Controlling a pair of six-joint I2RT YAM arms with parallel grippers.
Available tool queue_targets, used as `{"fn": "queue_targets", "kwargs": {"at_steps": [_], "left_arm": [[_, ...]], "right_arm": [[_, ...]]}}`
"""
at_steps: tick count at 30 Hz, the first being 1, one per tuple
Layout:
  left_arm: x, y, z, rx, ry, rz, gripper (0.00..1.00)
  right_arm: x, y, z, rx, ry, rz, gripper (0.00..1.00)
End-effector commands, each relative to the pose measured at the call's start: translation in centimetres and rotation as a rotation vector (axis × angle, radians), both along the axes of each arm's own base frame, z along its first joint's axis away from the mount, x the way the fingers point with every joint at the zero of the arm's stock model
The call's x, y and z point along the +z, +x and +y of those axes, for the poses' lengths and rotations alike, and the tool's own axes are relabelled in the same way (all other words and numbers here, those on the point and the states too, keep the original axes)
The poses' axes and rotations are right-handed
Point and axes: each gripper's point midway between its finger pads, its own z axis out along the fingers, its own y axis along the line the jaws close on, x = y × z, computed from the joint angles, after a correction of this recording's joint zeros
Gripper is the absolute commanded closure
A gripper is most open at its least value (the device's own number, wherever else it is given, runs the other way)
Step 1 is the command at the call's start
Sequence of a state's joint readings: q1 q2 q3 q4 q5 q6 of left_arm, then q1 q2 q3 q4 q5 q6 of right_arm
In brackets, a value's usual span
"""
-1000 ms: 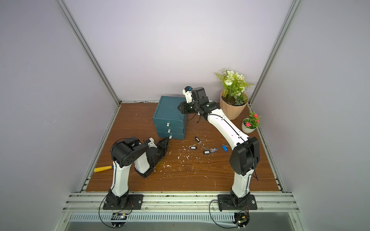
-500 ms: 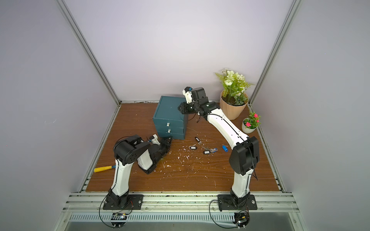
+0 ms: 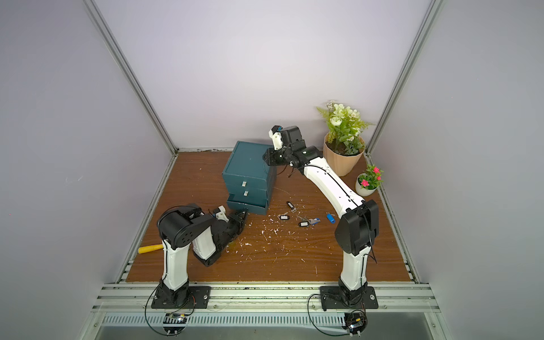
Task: Take the keys out of the drawer
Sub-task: Open the drawer in the storage box.
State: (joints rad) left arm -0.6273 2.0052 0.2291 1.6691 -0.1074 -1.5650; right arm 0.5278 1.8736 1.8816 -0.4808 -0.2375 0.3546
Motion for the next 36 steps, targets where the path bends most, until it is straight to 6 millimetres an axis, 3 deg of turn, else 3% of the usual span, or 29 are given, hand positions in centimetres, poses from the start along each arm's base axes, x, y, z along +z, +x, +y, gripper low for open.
{"fn": "queue_targets", "kwargs": {"at_steps": [1, 4, 6, 11, 15, 20, 24, 27, 32, 34, 36], "left_arm": [[2.8, -1.9, 0.4, -0.026, -0.071, -0.079, 1.0], [2.7, -3.2, 1.0, -0.038, -0.06, -0.062, 1.0], [2.6, -3.8, 1.1, -0.053, -0.063, -0.049, 0.99], [2.3, -4.8, 0.5, -0.115, -0.073, -0.027, 0.99], [1.9, -5.6, 1.1, -0.111, -0.067, -0.002, 0.99], [2.0, -6.0, 0.9, -0.132, -0.078, 0.006, 0.99], [2.4, -5.9, 0.7, -0.14, -0.096, 0.001, 0.98], [2.8, -5.7, 0.6, -0.138, -0.104, -0.012, 0.98], [3.2, -5.2, 0.6, -0.143, -0.102, -0.031, 0.98], [3.2, -4.9, 0.7, -0.146, -0.102, -0.036, 0.98], [3.2, -4.7, 0.8, -0.147, -0.104, -0.038, 0.99]], "right_arm": [[1.7, 0.0, -0.4, 0.0, 0.004, -0.058, 0.7], [-0.3, 0.2, -0.1, 0.01, -0.026, 0.003, 0.69], [-0.5, 0.3, 0.0, 0.009, -0.034, 0.013, 0.69], [1.1, 0.6, -0.2, -0.01, -0.017, -0.04, 0.7], [1.7, 0.3, 0.0, 0.004, -0.035, -0.052, 0.7], [3.4, -0.8, 2.3, 0.094, -0.094, -0.136, 0.7], [4.0, -3.6, 5.9, 0.265, -0.159, -0.221, 0.68], [3.3, -6.4, 8.0, 0.385, -0.188, -0.251, 0.67], [0.0, -11.7, 10.4, 0.589, -0.201, -0.211, 0.81], [-1.2, -13.8, 11.2, 0.648, -0.223, -0.213, 0.83], [-2.2, -14.7, 11.3, 0.651, -0.259, -0.233, 0.83]]}}
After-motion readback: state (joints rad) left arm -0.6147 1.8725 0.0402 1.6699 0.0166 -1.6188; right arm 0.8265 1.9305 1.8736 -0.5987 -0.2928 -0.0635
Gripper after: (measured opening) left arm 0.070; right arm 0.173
